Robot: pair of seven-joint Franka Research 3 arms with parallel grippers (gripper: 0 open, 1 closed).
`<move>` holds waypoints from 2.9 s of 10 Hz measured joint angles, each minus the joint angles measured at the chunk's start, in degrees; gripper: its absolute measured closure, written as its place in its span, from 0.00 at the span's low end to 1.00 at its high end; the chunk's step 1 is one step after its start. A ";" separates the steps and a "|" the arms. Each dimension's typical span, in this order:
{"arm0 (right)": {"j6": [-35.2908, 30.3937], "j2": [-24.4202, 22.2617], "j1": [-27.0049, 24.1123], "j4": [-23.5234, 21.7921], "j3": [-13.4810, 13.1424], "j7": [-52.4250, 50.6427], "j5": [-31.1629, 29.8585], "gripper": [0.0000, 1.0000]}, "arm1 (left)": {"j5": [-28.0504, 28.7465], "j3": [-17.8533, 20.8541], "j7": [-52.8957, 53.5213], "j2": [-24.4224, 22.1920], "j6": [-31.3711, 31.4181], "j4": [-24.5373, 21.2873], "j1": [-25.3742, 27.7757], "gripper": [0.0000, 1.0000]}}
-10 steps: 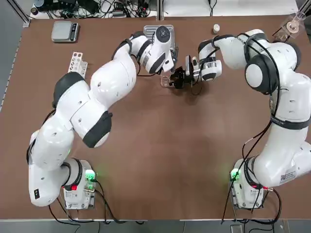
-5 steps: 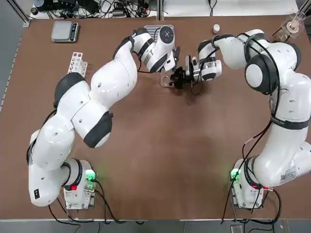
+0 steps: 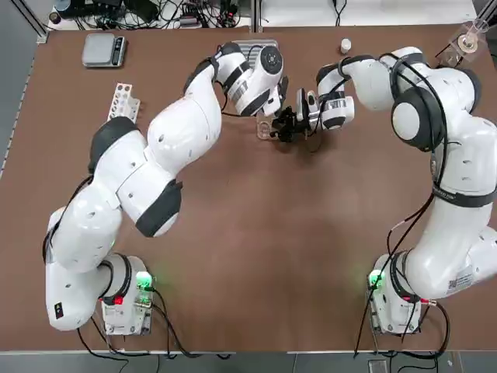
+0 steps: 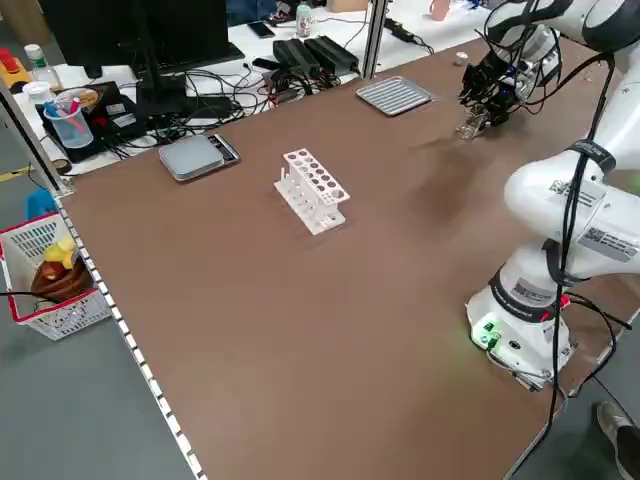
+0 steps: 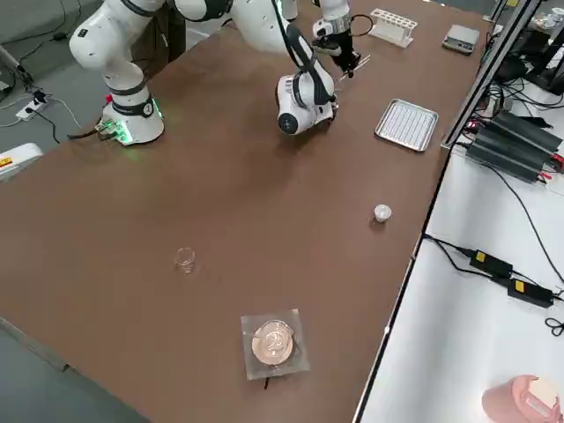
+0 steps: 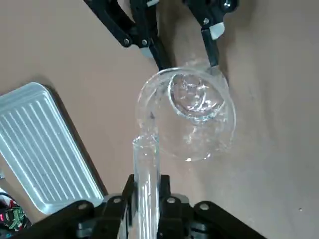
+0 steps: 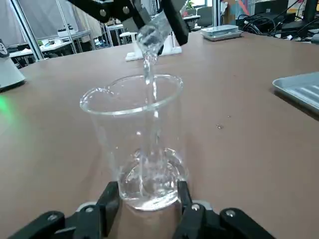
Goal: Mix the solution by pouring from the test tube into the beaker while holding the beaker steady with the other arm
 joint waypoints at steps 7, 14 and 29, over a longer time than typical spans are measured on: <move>0.00 0.00 0.00 0.00 0.04 0.00 0.00 0.45 | 9.24 -2.03 -1.19 0.44 -2.68 0.36 -0.04 0.78; 0.00 0.00 0.00 0.00 0.04 0.00 0.00 0.45 | 11.14 -2.03 -1.77 0.76 -5.16 1.78 -0.05 0.78; -0.05 -0.24 -0.05 0.05 0.32 0.17 0.00 0.11 | -14.77 -1.30 5.94 -4.96 -8.52 4.32 13.28 0.78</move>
